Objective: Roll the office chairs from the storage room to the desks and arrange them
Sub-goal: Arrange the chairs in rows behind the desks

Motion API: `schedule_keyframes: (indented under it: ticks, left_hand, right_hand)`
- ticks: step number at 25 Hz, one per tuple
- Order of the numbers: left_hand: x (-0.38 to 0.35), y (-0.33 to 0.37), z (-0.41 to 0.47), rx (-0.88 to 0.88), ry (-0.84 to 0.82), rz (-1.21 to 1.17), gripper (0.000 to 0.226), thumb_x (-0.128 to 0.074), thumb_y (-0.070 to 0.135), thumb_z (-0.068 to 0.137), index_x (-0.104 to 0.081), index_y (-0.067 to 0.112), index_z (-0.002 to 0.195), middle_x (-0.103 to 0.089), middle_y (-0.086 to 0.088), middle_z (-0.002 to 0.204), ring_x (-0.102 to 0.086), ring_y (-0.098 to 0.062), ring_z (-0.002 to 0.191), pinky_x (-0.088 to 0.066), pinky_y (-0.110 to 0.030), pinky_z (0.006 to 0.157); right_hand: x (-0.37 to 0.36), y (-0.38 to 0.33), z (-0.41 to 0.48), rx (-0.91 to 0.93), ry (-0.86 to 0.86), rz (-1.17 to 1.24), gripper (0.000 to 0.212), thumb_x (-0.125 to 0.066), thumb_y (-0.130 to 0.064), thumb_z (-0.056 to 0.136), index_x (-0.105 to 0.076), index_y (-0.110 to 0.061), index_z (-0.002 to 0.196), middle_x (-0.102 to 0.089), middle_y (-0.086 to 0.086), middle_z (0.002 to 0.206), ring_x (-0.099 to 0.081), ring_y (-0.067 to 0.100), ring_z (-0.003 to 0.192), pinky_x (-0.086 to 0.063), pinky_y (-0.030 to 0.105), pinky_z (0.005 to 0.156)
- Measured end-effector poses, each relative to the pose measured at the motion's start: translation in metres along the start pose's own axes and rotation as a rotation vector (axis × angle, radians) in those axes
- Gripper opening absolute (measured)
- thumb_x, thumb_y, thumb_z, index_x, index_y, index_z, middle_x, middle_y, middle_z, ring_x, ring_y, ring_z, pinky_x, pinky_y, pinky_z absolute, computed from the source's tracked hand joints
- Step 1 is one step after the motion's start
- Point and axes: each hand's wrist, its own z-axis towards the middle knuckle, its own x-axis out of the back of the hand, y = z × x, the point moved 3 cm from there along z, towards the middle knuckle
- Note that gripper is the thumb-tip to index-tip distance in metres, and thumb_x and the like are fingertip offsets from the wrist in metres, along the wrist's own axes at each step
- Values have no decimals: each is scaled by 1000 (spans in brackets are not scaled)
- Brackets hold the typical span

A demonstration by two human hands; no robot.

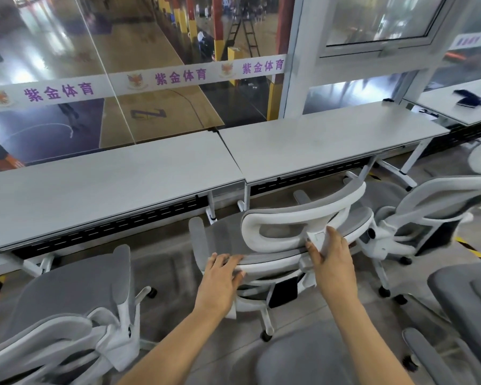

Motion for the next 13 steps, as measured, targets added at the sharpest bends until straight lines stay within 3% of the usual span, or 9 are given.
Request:
schedule_keyframes:
  ticks: [8,13]
  left_hand:
    - [2,2,1,-16,-5,-6,39,-49,40,100,-50,31,137,-50,2,137,-33,-27,139,-32,-41,115]
    - [7,1,-1,-95,-36,21,42,-54,34,98,-49,22,139,-52,-4,137,-40,-28,133,-35,-40,112]
  right_hand:
    - [5,4,-3,-23,-29,21,61,-56,-35,99,-31,-22,153,-43,4,145,-51,26,125,-48,43,100]
    - [27,5,-32,-82,52,9,54,-55,-34,99,-38,-25,150,-51,-2,136,-57,21,117,-44,30,87]
